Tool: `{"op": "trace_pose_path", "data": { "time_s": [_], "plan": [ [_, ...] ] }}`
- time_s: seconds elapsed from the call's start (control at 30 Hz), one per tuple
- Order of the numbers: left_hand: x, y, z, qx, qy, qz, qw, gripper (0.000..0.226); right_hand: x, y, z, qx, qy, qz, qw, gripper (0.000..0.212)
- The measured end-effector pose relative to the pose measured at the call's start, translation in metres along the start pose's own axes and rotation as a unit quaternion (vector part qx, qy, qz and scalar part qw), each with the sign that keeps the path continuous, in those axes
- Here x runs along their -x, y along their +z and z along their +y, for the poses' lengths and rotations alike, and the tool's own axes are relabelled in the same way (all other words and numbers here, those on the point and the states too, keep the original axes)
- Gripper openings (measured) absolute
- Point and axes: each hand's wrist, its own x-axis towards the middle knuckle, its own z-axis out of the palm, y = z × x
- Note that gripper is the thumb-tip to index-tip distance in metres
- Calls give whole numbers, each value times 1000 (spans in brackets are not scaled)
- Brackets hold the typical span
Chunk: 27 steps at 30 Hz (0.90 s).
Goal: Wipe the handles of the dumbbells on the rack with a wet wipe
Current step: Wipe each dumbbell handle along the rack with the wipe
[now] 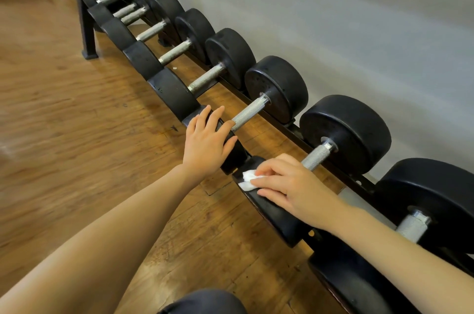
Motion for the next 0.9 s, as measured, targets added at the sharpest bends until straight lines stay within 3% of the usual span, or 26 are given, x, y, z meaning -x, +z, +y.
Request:
{"op": "trace_pose_path", "data": {
  "time_s": [0.2,0.6,0.73,0.9],
  "plan": [
    [0,1,-3,3,5,-7,1000,44,0,3,-4,15,-4,25,1000,29],
    [0,-2,-4,8,10,-18,1000,46,-47,2,8,-21,50,-78,995,23],
    [0,-2,-3,17,3,-17,1000,46,-20,-1,-2,-40,39,-45,997,33],
    [1,1,2,42,-18,2,999,41,-7,10,-8,-21,44,33,998,25]
  ]
}}
